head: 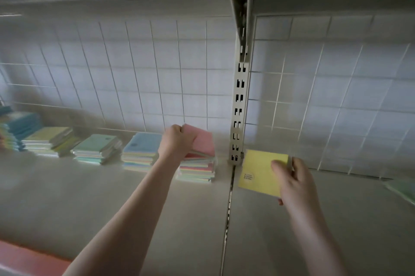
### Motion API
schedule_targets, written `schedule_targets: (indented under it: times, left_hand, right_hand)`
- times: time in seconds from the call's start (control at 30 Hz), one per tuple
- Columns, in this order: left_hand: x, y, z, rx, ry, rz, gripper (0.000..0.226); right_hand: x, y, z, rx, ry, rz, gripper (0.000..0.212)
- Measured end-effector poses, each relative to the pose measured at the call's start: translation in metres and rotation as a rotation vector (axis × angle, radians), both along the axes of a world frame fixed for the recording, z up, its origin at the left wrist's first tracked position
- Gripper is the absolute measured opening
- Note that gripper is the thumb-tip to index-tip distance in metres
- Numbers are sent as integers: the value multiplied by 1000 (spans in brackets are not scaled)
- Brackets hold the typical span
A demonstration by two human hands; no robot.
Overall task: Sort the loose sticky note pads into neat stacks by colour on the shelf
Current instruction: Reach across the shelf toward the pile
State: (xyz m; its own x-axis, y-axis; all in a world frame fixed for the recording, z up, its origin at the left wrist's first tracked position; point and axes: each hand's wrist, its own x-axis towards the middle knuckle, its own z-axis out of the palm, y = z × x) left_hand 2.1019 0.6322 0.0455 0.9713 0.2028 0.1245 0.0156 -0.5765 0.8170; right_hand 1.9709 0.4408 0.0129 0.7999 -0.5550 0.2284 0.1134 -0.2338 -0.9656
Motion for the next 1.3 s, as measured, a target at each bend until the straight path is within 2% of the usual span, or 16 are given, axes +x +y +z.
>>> schedule_targets:
  times: [0.2, 0.33, 0.47, 0.63, 0.77, 1.0, 1.3]
  left_hand:
    - [8, 4, -15, 178, 19, 97, 28]
    - [-1, -2, -18, 193, -11, 108, 46]
    - [-13, -1, -16, 214, -112, 126, 45]
    - [-42, 27, -18, 340, -304, 184, 35]
    - [-63, 76, -26, 405, -379, 239, 27]
    - [-81, 185, -40, 451, -326, 327, 26]
    - [-46, 354, -58, 444, -303, 228, 27]
  right_hand:
    - [1, -1, -2, -38, -8, 6, 42]
    - [1, 3, -2, -5, -9, 15, 37]
    - [1, 7, -2, 59, -7, 21, 36]
    - [-5, 18, 0, 150, -18, 112, 30]
    - [-8, 38, 0, 190, 12, 190, 10]
    - [5, 117, 19, 198, 15, 320, 7]
    - [77, 302, 21, 192, 21, 326, 10]
